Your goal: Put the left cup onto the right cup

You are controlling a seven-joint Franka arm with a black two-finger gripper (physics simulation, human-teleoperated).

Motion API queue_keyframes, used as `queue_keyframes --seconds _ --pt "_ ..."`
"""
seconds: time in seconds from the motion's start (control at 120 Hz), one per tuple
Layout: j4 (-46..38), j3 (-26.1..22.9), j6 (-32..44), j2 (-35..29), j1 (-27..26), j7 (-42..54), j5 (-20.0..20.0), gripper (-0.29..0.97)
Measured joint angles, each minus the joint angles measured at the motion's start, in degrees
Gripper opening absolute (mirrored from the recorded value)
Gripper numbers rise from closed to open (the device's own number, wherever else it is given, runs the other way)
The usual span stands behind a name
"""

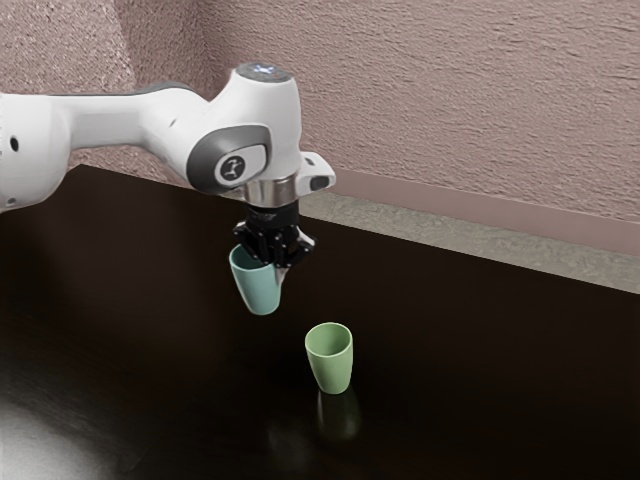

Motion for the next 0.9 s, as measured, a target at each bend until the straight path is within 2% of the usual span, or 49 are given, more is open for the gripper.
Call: queue_keyframes --seconds 0.9 --pt "3.0 -6.7 -2.2 2.1 -0.1 -5.3 1.3 -0.10"
